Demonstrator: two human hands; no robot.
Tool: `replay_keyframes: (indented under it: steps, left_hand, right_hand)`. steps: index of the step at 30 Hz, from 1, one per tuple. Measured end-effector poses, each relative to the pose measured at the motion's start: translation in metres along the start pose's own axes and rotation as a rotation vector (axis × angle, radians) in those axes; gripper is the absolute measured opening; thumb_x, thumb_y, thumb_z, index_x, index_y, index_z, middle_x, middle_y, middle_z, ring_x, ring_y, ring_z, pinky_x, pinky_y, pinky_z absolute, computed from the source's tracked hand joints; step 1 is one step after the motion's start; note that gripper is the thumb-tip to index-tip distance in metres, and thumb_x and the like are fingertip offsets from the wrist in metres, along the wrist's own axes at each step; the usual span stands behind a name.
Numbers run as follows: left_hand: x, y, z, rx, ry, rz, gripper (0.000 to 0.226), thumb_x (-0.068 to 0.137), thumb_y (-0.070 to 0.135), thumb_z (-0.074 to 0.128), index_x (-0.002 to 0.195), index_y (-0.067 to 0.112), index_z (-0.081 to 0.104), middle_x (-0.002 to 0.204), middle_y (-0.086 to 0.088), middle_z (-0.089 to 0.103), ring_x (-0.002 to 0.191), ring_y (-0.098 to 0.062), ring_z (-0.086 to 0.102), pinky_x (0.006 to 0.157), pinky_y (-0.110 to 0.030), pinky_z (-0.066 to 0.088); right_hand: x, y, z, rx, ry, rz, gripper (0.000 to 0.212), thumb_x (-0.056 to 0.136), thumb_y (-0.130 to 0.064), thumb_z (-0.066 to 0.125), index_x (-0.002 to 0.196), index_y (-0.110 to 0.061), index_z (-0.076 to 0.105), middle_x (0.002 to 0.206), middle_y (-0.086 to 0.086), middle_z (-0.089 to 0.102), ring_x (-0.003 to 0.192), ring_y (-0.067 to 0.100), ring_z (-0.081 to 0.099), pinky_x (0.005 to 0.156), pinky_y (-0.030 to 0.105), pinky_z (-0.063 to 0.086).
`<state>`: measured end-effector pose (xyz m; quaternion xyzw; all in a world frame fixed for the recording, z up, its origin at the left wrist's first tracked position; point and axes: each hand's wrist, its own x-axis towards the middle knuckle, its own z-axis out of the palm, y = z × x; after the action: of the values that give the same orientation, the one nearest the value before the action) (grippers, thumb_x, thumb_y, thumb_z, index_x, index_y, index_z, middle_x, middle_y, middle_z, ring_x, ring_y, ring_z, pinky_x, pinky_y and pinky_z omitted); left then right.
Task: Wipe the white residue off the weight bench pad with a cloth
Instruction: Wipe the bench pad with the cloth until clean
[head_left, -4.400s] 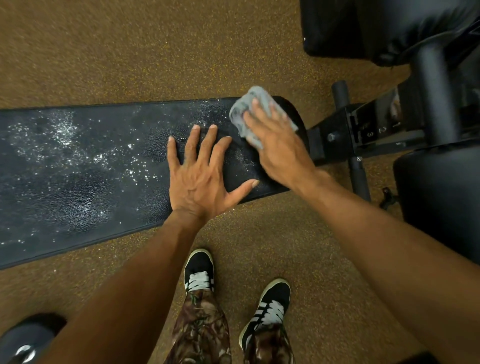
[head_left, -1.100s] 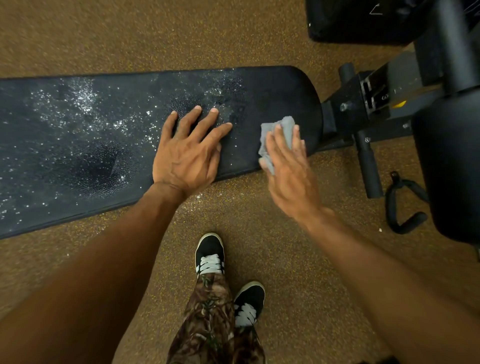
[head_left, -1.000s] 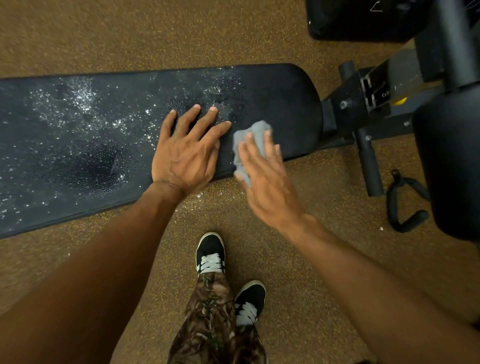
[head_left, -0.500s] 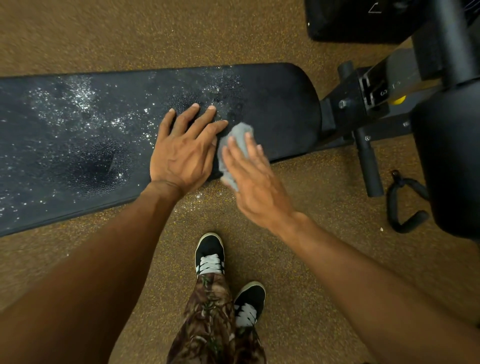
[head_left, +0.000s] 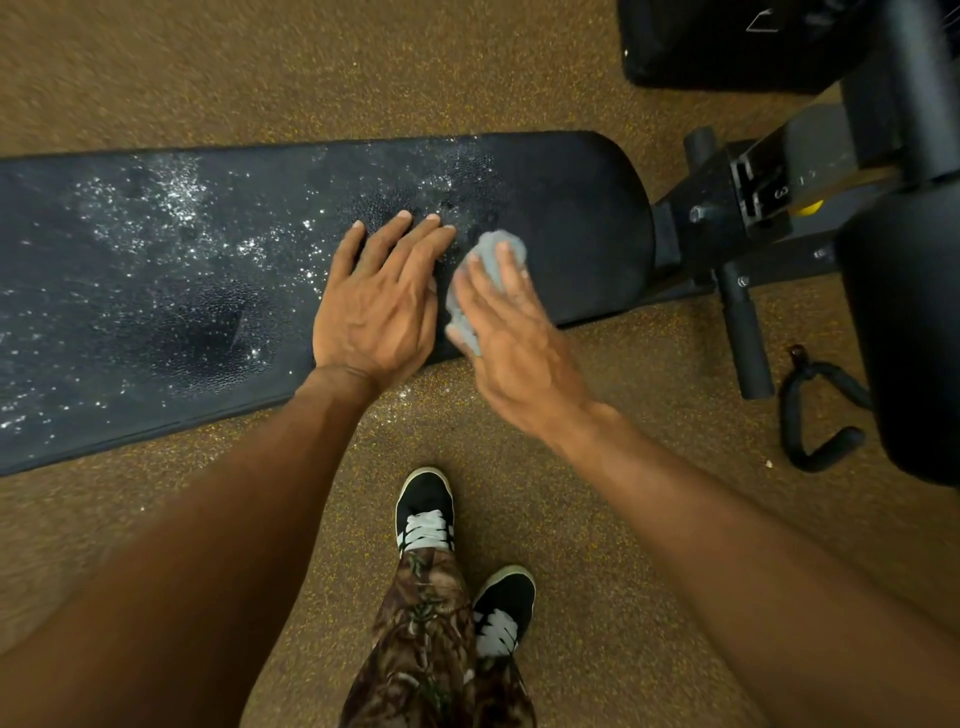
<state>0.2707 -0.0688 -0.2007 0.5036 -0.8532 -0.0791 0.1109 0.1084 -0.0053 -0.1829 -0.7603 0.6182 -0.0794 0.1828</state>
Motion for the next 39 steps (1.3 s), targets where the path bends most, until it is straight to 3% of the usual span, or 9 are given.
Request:
replay_keyframes:
  steps: [3,8,12,17,22,25,30,34,39]
  left_hand:
    - [0.0,0.0,-0.001,0.009,-0.004,0.007,0.05,0.102,0.025,0.031,0.151,0.02,0.041,0.157,0.001,0.044,0.148,-0.023,0.035,0.122,-0.05,0.022]
    - [0.0,0.0,-0.003,0.022,-0.018,0.014,0.052,0.102,0.028,0.029,0.151,0.019,0.042,0.156,-0.001,0.045,0.149,-0.024,0.034,0.122,-0.051,0.022]
    - [0.0,0.0,-0.002,0.022,-0.012,0.016,0.052,0.103,0.029,0.028,0.151,0.019,0.042,0.156,-0.001,0.046,0.149,-0.023,0.034,0.122,-0.05,0.022]
    - [0.0,-0.001,0.0,0.007,-0.018,0.01,0.05,0.104,0.029,0.028,0.151,0.018,0.043,0.157,0.0,0.045,0.149,-0.023,0.033,0.122,-0.05,0.022]
    - [0.001,0.0,-0.002,-0.003,-0.054,0.006,0.048,0.105,0.032,0.032,0.149,0.021,0.045,0.156,0.0,0.046,0.149,-0.023,0.033,0.123,-0.05,0.022]
    - [0.004,0.001,-0.004,-0.05,-0.057,-0.009,0.045,0.106,0.037,0.032,0.144,0.024,0.051,0.154,0.001,0.049,0.148,-0.023,0.035,0.123,-0.05,0.021]
    - [0.016,0.018,-0.031,-0.696,-0.021,-0.158,0.043,0.105,0.039,0.037,0.137,0.022,0.06,0.136,0.004,0.064,0.13,-0.013,0.055,0.11,-0.045,0.042]
    - [0.037,0.028,-0.058,-1.394,-0.301,-0.384,0.041,0.099,0.044,0.051,0.128,0.019,0.066,0.125,0.004,0.069,0.117,-0.012,0.065,0.101,-0.039,0.053]
    - [0.041,0.01,-0.059,-1.496,-0.502,-0.359,0.029,0.092,0.013,0.07,0.119,0.016,0.061,0.098,-0.002,0.065,0.089,-0.019,0.064,0.073,-0.034,0.057]
  right_hand:
    - [-0.035,0.014,0.002,-0.133,-0.084,-0.17,0.068,0.099,-0.017,0.056,0.156,-0.007,0.021,0.165,0.012,0.021,0.155,0.033,0.004,0.125,0.05,0.01]
    - [-0.043,0.051,-0.026,-0.213,-0.135,-0.103,0.066,0.093,-0.019,0.028,0.157,-0.012,0.01,0.165,0.005,0.009,0.154,0.032,0.001,0.124,0.048,0.001]
    - [-0.004,0.02,-0.017,-0.009,-0.061,0.074,0.063,0.104,-0.022,0.043,0.158,-0.007,0.015,0.167,0.012,0.011,0.154,0.035,0.0,0.126,0.047,0.005]
    - [-0.037,0.009,-0.002,0.049,-0.11,-0.125,0.061,0.101,-0.02,0.058,0.155,-0.013,0.029,0.164,0.005,0.023,0.154,0.023,0.009,0.124,0.039,0.005]
    - [-0.038,0.009,-0.067,0.821,-0.184,0.387,0.03,0.101,-0.051,0.043,0.121,-0.041,0.063,0.121,-0.011,0.07,0.109,0.012,0.068,0.093,0.037,0.058]
    - [-0.021,0.009,-0.09,1.206,0.032,0.644,0.025,0.104,-0.037,0.042,0.101,-0.028,0.066,0.094,-0.014,0.076,0.094,0.005,0.071,0.085,0.026,0.058]
    - [0.005,0.011,-0.094,1.581,0.066,0.852,0.036,0.104,-0.029,0.049,0.119,-0.001,0.064,0.117,0.016,0.073,0.111,0.029,0.069,0.094,0.04,0.057]
    - [0.016,0.016,-0.092,1.675,-0.082,0.748,0.042,0.095,-0.018,0.062,0.13,0.005,0.057,0.127,0.025,0.065,0.119,0.037,0.064,0.103,0.046,0.052]
    - [0.024,0.023,-0.089,1.612,-0.023,0.749,0.057,0.082,-0.008,0.072,0.136,-0.003,0.054,0.123,0.019,0.068,0.112,0.032,0.068,0.093,0.042,0.058]
